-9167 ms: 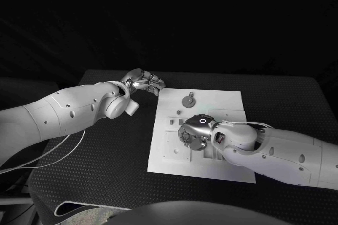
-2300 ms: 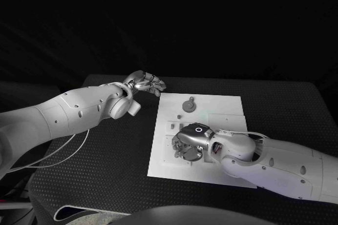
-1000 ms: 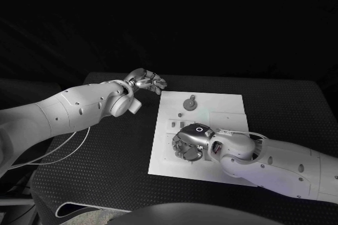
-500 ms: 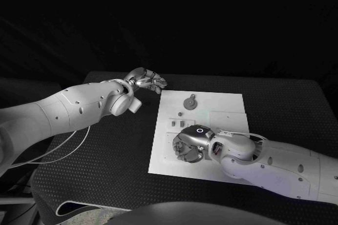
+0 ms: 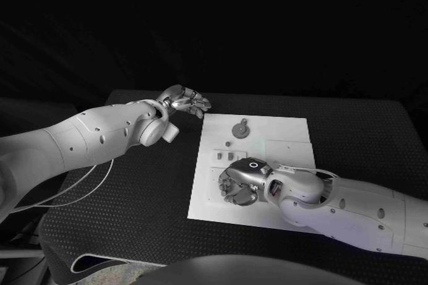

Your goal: Assemble the parts on the task board

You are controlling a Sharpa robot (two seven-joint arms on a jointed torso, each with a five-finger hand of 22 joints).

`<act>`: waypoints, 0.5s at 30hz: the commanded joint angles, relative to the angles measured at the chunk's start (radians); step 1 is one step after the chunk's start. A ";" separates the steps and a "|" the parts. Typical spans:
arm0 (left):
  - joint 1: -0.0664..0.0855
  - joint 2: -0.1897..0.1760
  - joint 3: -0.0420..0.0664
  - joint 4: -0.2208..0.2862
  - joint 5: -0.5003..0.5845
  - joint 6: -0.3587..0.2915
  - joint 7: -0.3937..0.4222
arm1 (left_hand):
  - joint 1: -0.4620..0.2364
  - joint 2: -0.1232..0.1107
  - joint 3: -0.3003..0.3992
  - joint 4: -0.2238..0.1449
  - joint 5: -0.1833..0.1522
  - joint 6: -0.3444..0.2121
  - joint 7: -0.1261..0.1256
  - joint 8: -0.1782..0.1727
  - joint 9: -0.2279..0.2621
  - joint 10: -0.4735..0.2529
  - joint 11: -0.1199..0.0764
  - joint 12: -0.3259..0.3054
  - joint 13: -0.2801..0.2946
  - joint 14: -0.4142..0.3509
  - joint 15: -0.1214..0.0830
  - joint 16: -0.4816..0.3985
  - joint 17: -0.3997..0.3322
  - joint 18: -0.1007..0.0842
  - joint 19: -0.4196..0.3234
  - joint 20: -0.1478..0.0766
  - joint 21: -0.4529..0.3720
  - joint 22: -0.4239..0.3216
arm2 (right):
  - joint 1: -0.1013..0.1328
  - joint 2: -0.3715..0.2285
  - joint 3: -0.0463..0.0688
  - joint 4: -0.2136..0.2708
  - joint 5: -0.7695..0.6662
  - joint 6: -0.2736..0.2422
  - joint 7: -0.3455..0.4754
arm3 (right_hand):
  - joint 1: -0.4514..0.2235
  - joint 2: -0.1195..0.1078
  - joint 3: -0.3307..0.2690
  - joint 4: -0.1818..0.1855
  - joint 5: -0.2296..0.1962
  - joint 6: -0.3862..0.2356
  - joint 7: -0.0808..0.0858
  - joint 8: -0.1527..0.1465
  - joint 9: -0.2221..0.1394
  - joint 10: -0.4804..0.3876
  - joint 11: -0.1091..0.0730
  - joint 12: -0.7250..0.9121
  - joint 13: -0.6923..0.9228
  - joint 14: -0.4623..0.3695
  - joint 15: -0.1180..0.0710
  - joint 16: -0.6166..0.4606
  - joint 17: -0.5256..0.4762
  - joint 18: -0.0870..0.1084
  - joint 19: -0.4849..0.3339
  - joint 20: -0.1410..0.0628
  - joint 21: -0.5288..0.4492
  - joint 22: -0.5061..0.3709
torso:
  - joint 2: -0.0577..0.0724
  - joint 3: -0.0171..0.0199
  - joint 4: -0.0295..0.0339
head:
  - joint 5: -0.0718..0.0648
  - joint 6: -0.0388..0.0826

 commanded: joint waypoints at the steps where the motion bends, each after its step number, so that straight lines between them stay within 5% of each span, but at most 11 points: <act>1: 0.001 0.001 0.001 0.002 0.007 0.008 0.005 | -0.011 0.000 -0.002 0.007 0.001 -0.006 0.002 0.002 0.001 -0.008 0.002 0.002 -0.001 0.004 0.004 -0.004 0.002 0.007 -0.003 0.005 0.006 -0.001 | -0.001 -0.002 0.000 0.004 0.006 -0.045 0.010 | -0.004 -0.016 0.000 0.008 -0.002 -0.009 0.002 -0.005 0.001 -0.009 0.002 -0.007 0.001 -0.005 0.001 -0.004 0.002 0.043 -0.005 0.003 -0.002 0.022 | 0.000 0.0001 0.0000 | -0.001 0.001; 15: 0.001 0.001 0.001 0.001 0.007 0.009 0.006 | -0.011 0.000 -0.001 0.007 0.001 -0.007 0.002 0.002 0.001 -0.008 0.002 0.002 -0.001 0.004 0.004 -0.005 0.003 0.007 -0.004 0.005 0.006 -0.002 | -0.001 -0.003 0.000 0.005 0.006 -0.059 0.003 | -0.035 -0.051 -0.007 0.048 -0.002 -0.014 0.004 -0.010 0.005 -0.014 0.003 -0.011 0.008 -0.012 0.003 0.000 0.003 0.043 -0.010 0.004 0.004 0.022 | 0.000 0.0004 -0.0006 | -0.001 -0.001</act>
